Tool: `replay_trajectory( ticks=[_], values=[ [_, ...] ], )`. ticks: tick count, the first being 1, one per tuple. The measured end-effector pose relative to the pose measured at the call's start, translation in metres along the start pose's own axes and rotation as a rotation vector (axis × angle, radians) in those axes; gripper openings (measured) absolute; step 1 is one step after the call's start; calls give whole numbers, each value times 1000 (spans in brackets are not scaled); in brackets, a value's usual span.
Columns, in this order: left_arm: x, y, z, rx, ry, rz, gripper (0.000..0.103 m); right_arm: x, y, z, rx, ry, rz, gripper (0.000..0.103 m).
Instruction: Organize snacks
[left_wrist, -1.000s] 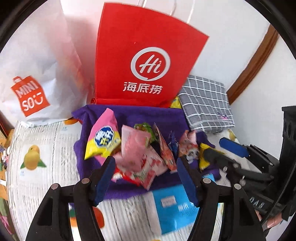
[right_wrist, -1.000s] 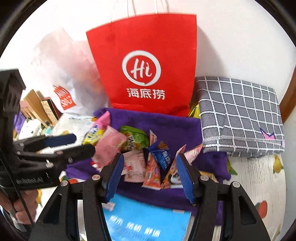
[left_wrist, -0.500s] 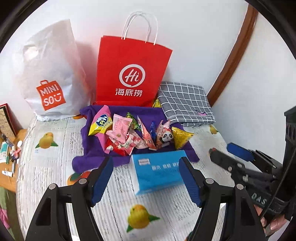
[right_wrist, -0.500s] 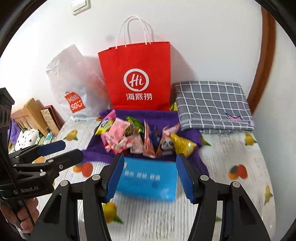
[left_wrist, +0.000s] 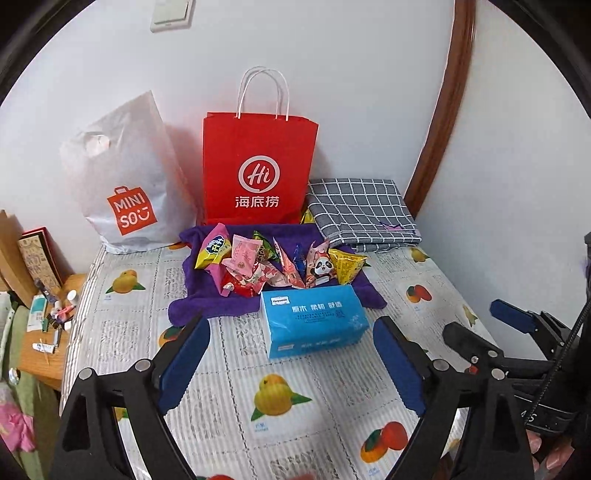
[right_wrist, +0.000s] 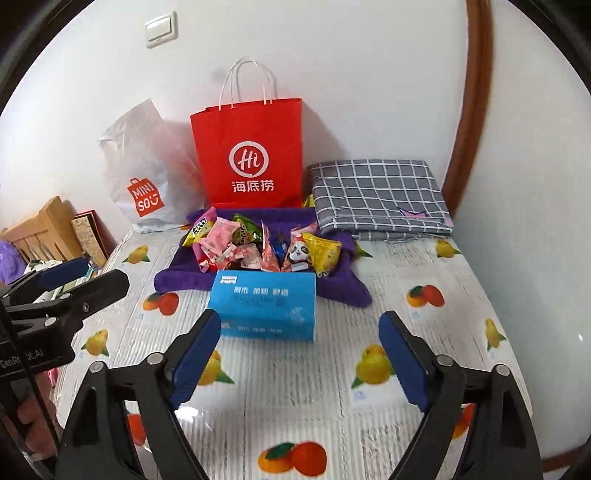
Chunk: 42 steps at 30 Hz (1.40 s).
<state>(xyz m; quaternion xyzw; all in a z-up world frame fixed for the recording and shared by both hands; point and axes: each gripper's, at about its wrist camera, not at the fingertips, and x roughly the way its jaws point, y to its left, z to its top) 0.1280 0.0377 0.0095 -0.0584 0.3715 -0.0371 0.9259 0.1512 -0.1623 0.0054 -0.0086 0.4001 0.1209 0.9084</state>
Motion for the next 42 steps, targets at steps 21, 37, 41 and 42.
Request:
replay_trajectory(
  ticks=[21,37,41,42],
  values=[
    [-34,-31,-22,67,-42,75,101,-44,-11,-31,45,-45,-50,97],
    [-37,-31,-23,63,-44,76,101,-56,-15,-32,60,-69,-53,97],
    [-38,-29,-23,60,-42,74,101,-55,-16,-31,62,-68,-50,97],
    [-38,-29,-23,60,-42,74,101,-55,-16,-31,63,-68,-51,97]
  ],
)
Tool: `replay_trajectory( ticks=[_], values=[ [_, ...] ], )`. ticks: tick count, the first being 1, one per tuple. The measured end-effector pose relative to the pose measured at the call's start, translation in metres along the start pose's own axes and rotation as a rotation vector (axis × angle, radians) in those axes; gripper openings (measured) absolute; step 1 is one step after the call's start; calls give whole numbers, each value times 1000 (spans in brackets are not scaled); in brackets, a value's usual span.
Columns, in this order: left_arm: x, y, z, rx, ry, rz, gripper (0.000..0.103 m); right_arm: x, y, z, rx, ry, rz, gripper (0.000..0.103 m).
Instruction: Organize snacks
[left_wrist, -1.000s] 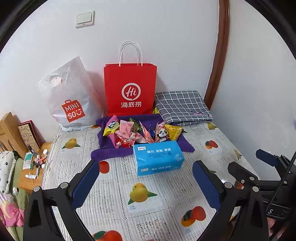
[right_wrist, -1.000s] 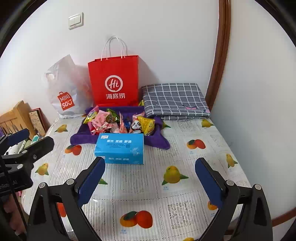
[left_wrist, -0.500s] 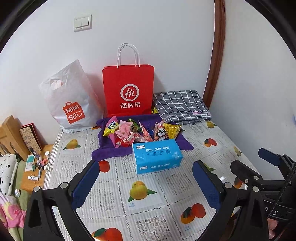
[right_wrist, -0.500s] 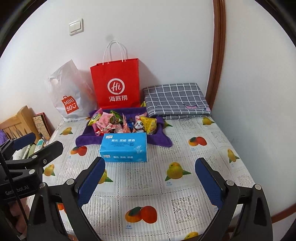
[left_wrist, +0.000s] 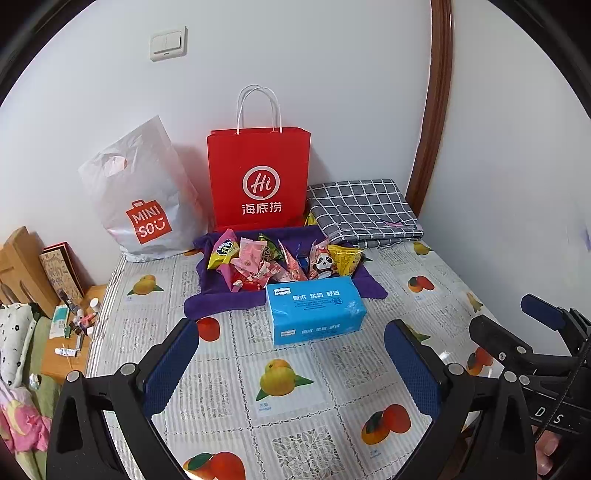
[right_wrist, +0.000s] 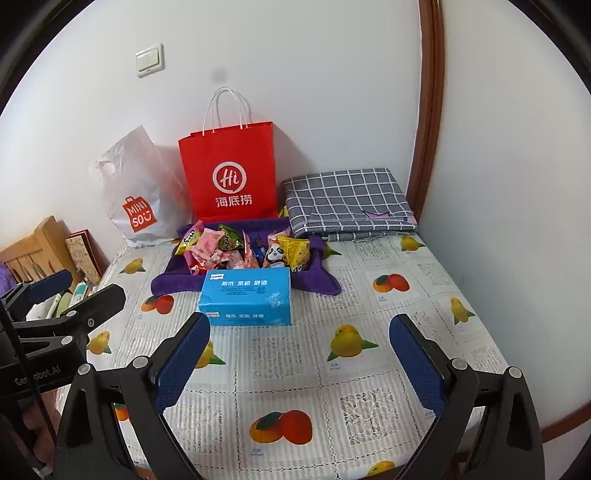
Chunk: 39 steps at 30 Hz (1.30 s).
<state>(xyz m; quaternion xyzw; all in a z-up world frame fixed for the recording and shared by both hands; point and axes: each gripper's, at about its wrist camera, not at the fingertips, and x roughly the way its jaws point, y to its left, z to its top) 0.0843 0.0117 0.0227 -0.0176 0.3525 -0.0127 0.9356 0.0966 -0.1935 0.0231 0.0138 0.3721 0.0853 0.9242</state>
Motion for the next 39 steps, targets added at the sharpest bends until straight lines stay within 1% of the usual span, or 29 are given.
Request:
replay_trajectory(
  ticks=[22,39],
  values=[
    [2,6,0,-12,4,4,101,-2,10,2,-9,-6,0,97],
    [2,7,0,-16,0,5,101,-4,10,2,-11,-12,4,97]
  ],
)
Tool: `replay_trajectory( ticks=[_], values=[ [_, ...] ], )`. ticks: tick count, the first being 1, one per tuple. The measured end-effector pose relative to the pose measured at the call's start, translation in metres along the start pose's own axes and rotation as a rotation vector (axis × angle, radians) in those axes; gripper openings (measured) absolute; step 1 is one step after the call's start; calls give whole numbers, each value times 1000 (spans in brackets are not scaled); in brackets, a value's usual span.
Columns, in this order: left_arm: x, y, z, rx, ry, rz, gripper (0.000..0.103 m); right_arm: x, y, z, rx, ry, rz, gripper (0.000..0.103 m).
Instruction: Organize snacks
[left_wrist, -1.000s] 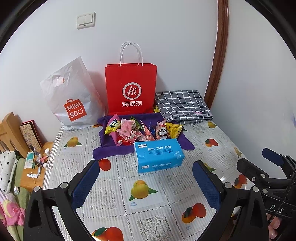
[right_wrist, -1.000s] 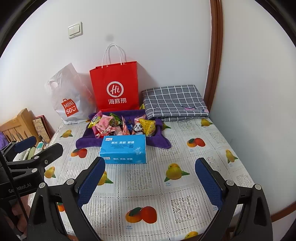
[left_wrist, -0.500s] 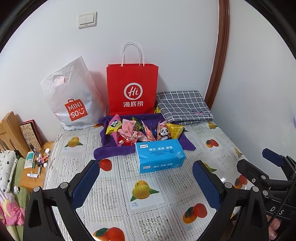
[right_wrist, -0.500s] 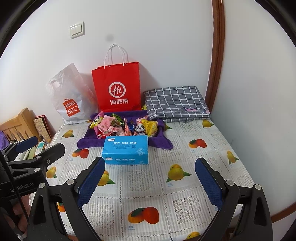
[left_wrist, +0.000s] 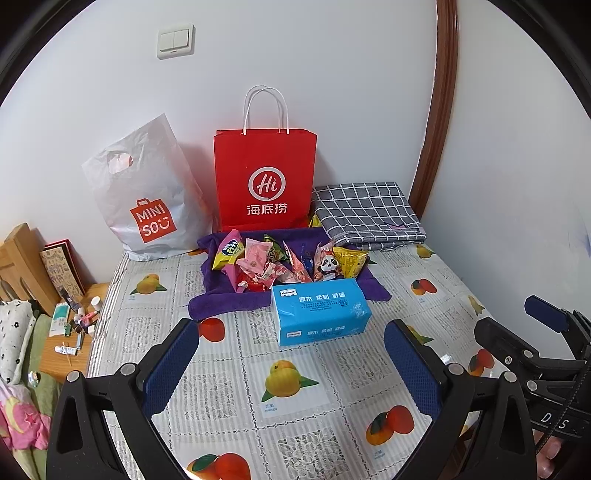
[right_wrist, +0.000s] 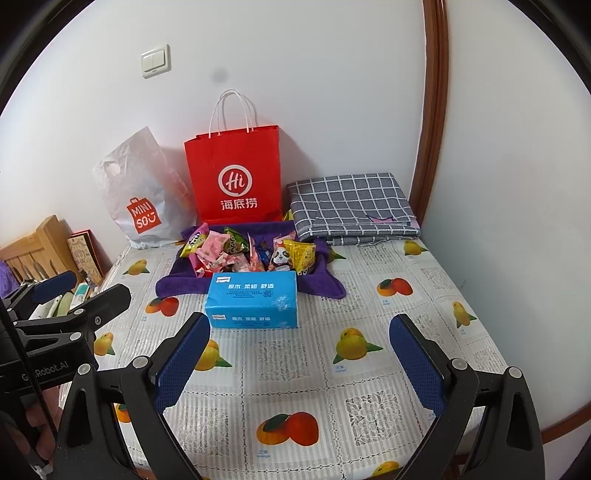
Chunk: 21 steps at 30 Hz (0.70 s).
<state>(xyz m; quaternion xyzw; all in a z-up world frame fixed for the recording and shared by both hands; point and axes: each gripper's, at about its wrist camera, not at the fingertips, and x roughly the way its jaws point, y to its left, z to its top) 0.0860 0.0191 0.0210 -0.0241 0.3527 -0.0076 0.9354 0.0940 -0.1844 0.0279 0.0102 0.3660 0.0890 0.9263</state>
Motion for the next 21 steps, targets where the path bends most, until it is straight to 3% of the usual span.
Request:
replay_trajectory(
  ticks=[21],
  values=[
    [-1,0,0,-1,0,1,101,-2,1,1,-1,-3,4,97]
  ],
)
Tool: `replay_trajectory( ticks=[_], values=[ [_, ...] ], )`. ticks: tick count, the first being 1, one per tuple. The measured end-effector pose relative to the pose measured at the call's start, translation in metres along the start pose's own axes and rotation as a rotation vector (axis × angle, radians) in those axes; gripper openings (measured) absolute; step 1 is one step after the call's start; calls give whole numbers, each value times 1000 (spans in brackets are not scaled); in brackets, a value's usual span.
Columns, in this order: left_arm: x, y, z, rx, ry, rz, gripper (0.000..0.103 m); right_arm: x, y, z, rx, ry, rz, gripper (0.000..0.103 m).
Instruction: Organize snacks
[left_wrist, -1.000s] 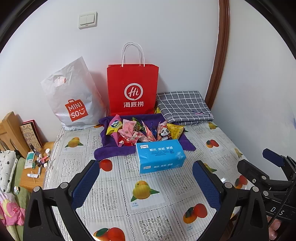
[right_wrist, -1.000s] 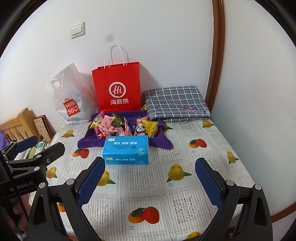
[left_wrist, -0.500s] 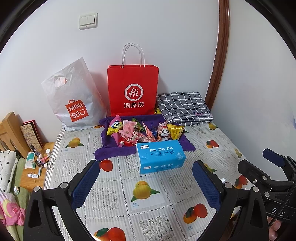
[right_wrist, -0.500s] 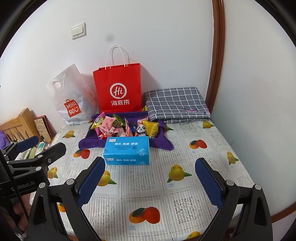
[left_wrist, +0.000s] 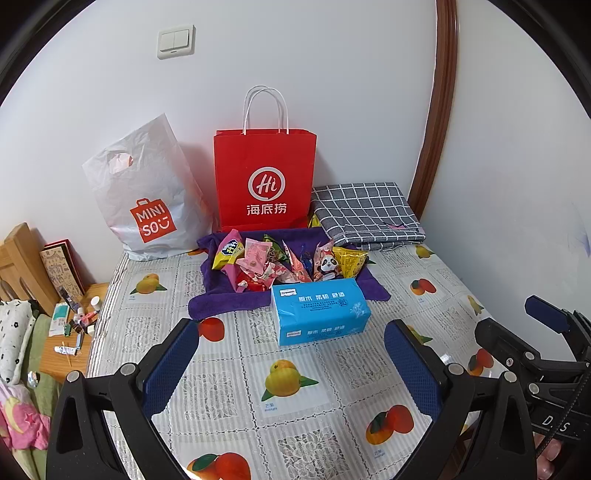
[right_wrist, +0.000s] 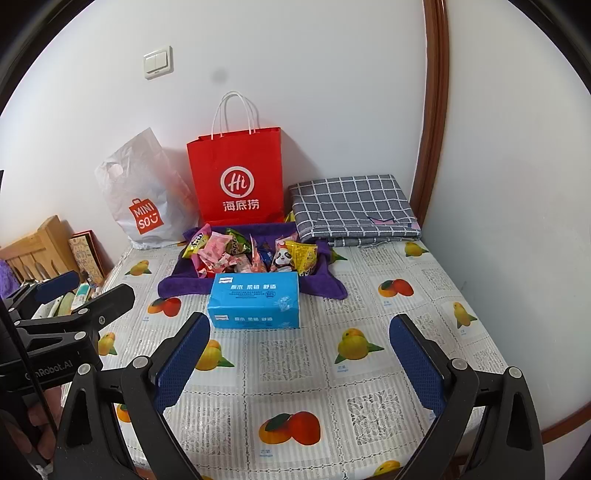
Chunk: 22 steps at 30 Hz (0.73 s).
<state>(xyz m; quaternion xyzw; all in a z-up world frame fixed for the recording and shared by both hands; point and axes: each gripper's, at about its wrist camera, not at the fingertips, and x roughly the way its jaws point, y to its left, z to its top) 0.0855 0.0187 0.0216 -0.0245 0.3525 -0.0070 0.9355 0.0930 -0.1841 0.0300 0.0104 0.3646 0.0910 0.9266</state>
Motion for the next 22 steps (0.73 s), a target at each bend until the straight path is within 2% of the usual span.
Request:
replay_trajectory(
  ticks=[22],
  values=[
    [-4,-2,3,10,-17,8,101,-3,2,2,0,-3,4,97]
  ],
)
